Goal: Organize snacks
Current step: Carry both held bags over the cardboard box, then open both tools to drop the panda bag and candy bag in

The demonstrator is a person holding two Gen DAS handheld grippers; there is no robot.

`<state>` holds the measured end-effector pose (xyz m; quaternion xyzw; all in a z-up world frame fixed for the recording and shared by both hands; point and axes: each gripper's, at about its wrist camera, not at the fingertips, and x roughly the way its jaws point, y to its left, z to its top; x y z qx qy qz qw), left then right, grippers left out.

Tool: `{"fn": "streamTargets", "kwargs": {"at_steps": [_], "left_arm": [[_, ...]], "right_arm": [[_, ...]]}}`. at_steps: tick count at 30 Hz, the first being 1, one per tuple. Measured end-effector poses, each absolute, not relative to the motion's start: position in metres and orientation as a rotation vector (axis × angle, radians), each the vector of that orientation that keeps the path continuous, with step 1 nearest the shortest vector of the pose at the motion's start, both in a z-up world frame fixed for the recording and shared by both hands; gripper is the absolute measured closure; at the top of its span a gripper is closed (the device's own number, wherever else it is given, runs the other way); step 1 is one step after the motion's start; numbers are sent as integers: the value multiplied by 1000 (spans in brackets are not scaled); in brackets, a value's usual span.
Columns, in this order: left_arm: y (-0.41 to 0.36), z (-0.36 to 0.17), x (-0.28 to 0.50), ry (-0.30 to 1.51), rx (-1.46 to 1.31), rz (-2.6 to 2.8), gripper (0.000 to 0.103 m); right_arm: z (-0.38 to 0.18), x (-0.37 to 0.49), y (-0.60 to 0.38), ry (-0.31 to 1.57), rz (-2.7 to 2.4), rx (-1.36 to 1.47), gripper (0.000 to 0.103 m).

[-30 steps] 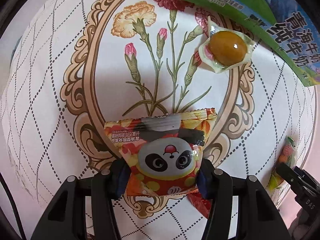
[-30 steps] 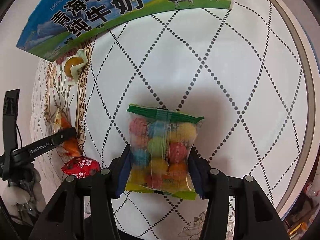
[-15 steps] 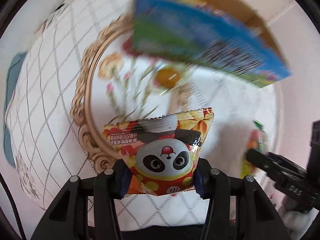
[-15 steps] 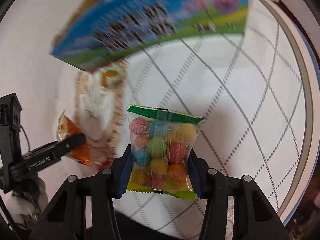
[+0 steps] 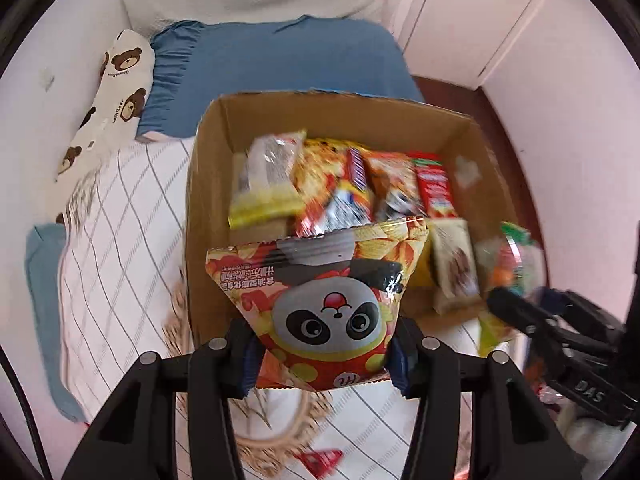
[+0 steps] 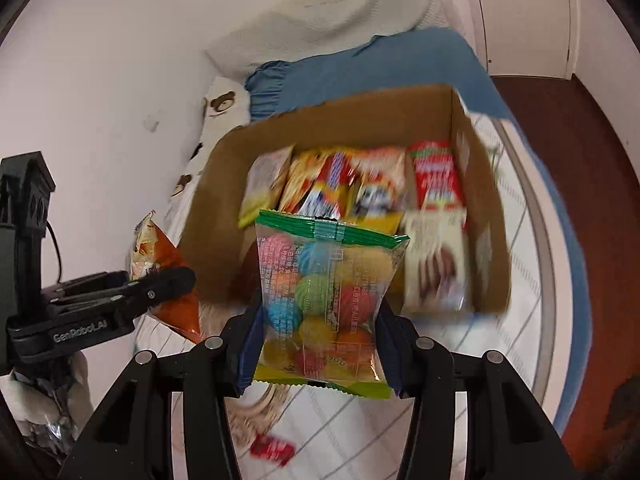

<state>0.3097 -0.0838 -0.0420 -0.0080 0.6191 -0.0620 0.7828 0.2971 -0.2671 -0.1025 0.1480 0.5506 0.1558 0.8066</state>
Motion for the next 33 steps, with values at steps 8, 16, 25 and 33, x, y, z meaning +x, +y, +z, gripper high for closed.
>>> {"fn": "streamTargets", "kwargs": {"at_steps": [8, 16, 25, 33], "left_arm": [[-69, -102, 387, 1480, 76, -24, 54], [-62, -137, 406, 1566, 92, 27, 40], [-66, -136, 404, 1518, 65, 18, 10], [-74, -120, 387, 1465, 36, 21, 10]], "right_arm": [[-134, 390, -242, 1268, 280, 243, 50], [-171, 427, -230, 1352, 268, 256, 42], [-183, 427, -244, 1375, 216, 261, 6], [-164, 404, -260, 1332, 149, 169, 5]]}}
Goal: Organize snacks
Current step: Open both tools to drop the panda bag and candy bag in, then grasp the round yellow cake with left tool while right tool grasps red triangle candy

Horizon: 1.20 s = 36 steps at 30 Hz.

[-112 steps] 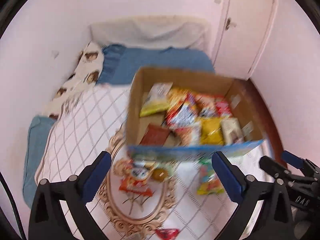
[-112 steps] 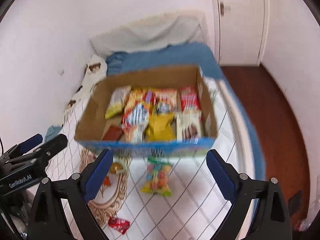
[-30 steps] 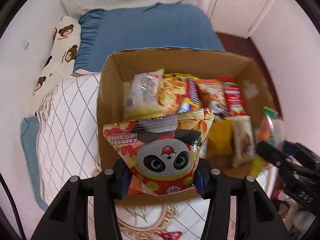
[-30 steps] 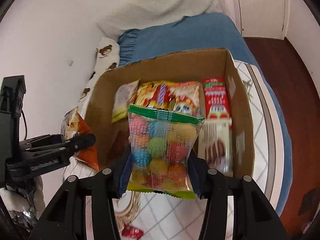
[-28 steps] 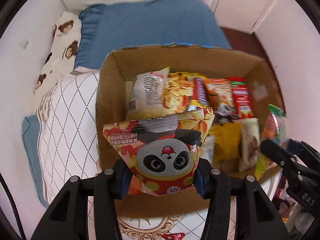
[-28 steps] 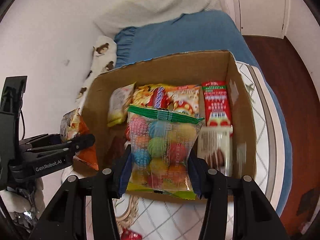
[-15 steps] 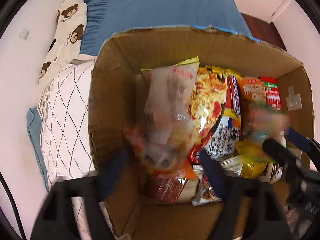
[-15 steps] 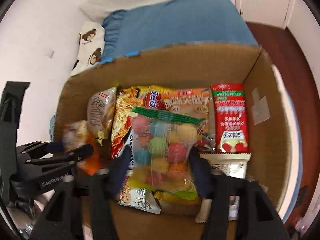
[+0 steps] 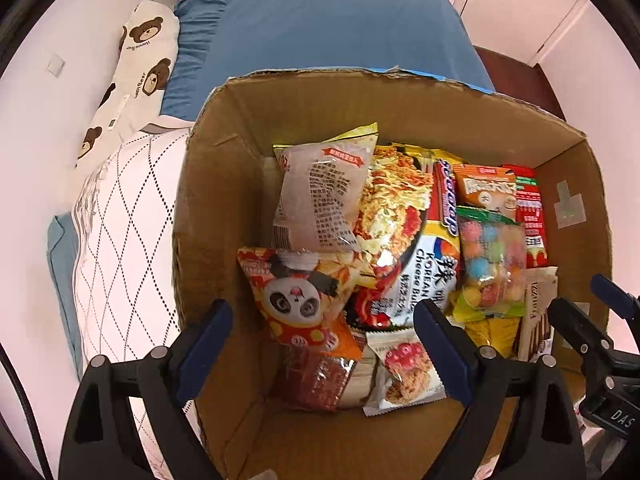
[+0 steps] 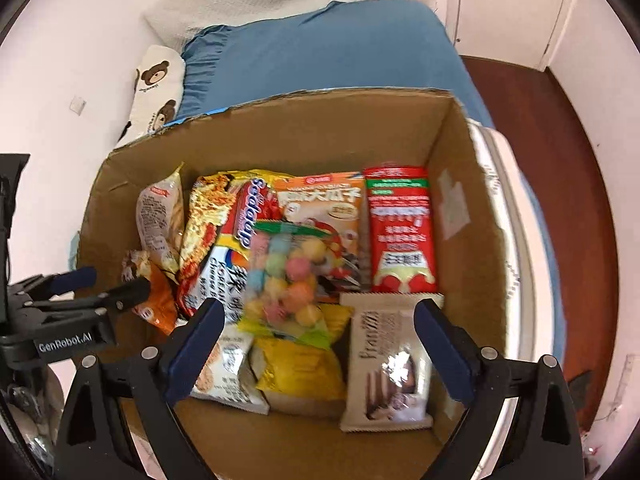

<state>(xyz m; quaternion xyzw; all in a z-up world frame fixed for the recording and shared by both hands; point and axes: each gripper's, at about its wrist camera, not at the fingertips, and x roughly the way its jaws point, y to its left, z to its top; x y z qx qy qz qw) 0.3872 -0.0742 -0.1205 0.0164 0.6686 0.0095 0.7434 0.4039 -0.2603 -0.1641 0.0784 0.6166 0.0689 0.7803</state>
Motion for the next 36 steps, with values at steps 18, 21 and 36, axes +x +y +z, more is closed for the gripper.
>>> {"fn": "streamTargets", "kwargs": {"at_steps": [18, 21, 36], "left_arm": [[-79, -45, 297, 1156, -15, -7, 10], [-81, -33, 275, 1098, -9, -9, 10], [-84, 3, 195, 931, -11, -5, 10]], "right_arm": [[-95, 321, -276, 1102, 84, 72, 5], [-83, 304, -278, 1062, 83, 64, 5], [-42, 227, -285, 940, 126, 126, 5]]}}
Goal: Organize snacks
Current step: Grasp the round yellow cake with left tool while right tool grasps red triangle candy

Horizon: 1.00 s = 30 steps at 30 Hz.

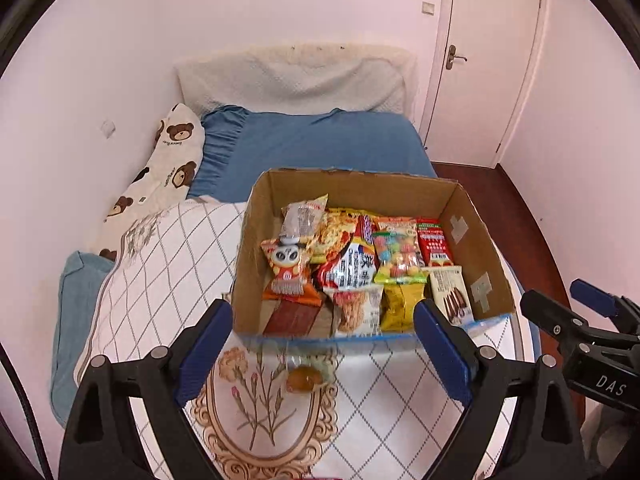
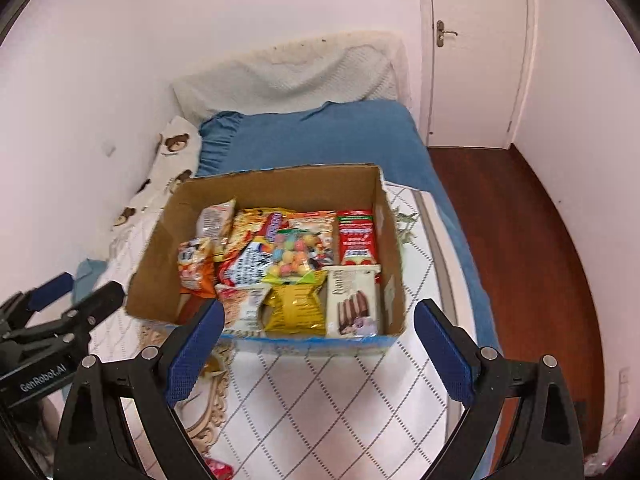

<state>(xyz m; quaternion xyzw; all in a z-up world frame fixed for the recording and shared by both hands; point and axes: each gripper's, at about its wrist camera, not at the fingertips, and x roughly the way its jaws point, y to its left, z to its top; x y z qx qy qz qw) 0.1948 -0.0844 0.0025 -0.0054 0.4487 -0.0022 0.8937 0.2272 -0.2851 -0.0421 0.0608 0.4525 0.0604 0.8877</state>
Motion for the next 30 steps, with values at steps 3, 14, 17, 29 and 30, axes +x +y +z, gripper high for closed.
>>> {"fn": "streamTargets", "kwargs": {"at_steps": [3, 14, 17, 29, 30], "left_arm": [[-75, -6, 177, 940, -8, 18, 10], [9, -131, 90, 1216, 44, 217, 10], [30, -162, 72, 1303, 3, 251, 10], [38, -185, 61, 1370, 67, 298, 10], [36, -184, 66, 1366, 77, 287, 10]], "right_arm": [[-49, 216, -279, 969, 159, 127, 8], [-185, 142, -197, 1334, 424, 173, 38], [-219, 125, -168, 1416, 476, 162, 38], [-289, 97, -85, 1531, 545, -89, 55], [-288, 97, -85, 1518, 544, -93, 56]]}}
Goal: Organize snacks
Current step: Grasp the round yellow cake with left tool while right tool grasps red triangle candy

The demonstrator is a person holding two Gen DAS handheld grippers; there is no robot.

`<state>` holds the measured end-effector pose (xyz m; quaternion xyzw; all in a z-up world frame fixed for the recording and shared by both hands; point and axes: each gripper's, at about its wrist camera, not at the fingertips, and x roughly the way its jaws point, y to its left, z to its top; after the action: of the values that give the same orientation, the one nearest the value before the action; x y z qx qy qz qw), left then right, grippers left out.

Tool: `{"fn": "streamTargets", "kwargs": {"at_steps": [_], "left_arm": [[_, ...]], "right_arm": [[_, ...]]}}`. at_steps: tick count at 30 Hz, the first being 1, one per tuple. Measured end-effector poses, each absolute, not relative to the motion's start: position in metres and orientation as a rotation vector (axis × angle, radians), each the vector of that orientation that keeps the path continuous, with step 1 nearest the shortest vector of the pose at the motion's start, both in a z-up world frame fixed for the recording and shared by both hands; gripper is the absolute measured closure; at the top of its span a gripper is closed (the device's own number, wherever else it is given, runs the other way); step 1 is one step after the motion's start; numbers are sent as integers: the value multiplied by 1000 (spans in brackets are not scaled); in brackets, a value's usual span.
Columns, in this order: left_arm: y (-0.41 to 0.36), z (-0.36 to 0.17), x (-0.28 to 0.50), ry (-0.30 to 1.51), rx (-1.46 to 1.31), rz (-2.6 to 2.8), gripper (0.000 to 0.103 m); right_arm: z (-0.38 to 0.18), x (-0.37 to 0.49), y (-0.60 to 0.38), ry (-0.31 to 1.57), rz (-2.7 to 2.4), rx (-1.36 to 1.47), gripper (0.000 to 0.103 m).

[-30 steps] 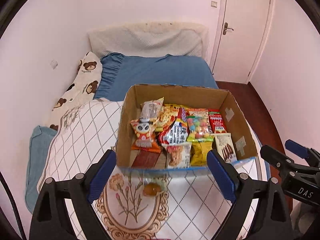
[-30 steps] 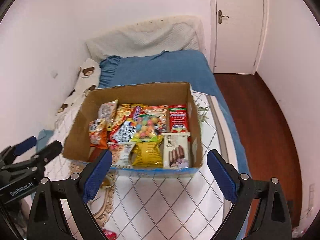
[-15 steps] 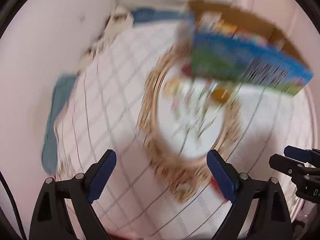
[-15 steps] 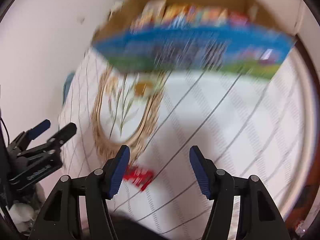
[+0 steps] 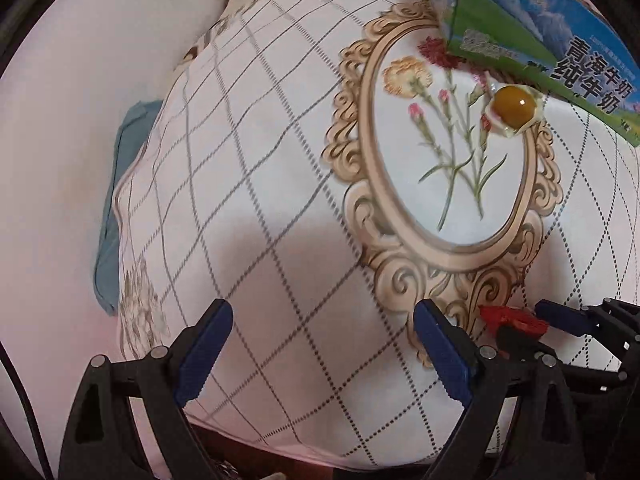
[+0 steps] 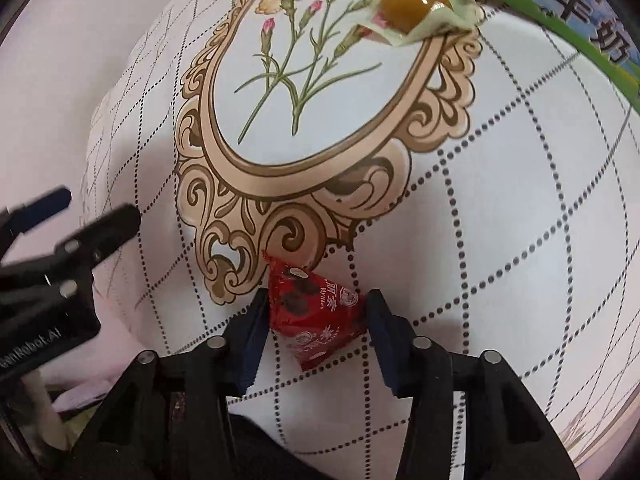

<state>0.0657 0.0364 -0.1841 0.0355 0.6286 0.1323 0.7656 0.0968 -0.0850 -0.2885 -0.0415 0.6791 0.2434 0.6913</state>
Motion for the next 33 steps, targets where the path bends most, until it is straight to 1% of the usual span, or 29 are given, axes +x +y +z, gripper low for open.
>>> {"fn": "streamTargets", "kwargs": {"at_steps": [3, 9, 13, 15, 16, 20, 22, 23, 24, 29, 33], "left_arm": [[24, -177, 91, 1350, 74, 224, 10], [-19, -167, 161, 1325, 115, 56, 10], [-43, -171, 205, 1333, 49, -69, 11], [-52, -183, 220, 1364, 41, -96, 25], [-56, -188, 226, 1383, 39, -107, 27], [-62, -208, 241, 1424, 31, -100, 28], [-63, -208, 246, 1396, 39, -89, 28], [-64, -207, 248, 1385, 40, -92, 36], [-65, -207, 250, 1382, 42, -91, 55], [-67, -206, 240, 1395, 64, -96, 56], [-62, -207, 199, 1434, 70, -111, 56]], "right_arm": [[-278, 101, -96, 1468, 503, -90, 58], [-253, 129, -161, 1404, 349, 37, 59], [-245, 146, -209, 1385, 243, 113, 59], [-244, 152, -224, 1377, 210, 145, 59], [-243, 155, -232, 1376, 196, 162, 59], [-244, 162, -250, 1373, 158, 213, 59], [-248, 169, -249, 1374, 152, 220, 59], [-252, 170, -248, 1376, 153, 220, 59], [-254, 170, -248, 1380, 151, 219, 59], [-257, 175, -251, 1400, 152, 210, 59], [-253, 172, -257, 1427, 176, 189, 59]]}}
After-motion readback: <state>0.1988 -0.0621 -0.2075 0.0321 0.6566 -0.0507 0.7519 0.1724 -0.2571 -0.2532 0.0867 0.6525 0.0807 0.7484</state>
